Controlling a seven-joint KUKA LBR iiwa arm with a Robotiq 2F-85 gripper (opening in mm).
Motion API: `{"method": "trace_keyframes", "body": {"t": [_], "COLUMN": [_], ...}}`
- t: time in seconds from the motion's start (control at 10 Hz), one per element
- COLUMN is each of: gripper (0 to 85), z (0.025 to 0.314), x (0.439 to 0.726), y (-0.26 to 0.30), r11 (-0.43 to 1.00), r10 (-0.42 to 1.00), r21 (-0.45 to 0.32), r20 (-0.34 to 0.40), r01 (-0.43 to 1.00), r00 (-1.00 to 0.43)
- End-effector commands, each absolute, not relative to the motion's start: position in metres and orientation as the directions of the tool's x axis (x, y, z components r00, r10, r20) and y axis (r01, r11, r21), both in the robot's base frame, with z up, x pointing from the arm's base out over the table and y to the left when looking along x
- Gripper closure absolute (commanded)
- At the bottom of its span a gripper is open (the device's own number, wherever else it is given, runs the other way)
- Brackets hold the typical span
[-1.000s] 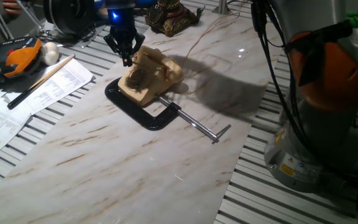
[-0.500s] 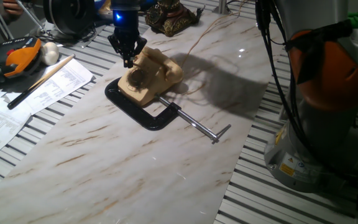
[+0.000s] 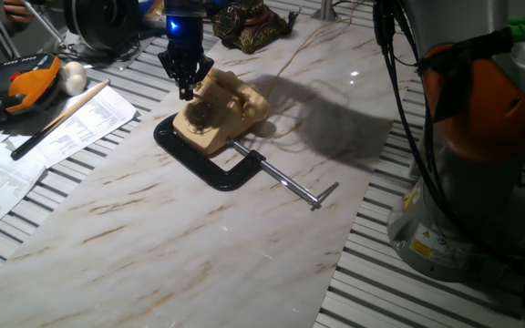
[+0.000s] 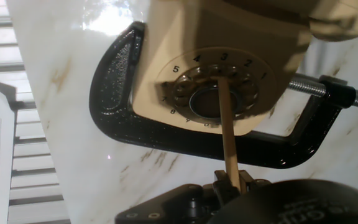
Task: Dial a number on an old rotary phone
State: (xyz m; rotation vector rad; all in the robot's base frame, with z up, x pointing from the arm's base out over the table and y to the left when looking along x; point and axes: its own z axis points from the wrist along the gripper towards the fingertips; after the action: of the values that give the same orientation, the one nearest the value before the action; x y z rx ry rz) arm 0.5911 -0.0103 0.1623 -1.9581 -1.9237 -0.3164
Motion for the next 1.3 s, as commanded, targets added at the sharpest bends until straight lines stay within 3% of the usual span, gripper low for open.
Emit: {"method": "trace_keyframes", "body": {"t": [0.0,1.2], "gripper": [85.0,85.0], "z": [0.162,0.1564], "x": [0.5915,0.5916], "y": [-0.0104,-0.0178], "r11": [0.007,0.002], "r10": [0.91,0.887], "r21": [-0.109,-0.121], "r20": [0.414,0.458], "r01": [0.994,0.993], "r00": [0.039,0.054]}}
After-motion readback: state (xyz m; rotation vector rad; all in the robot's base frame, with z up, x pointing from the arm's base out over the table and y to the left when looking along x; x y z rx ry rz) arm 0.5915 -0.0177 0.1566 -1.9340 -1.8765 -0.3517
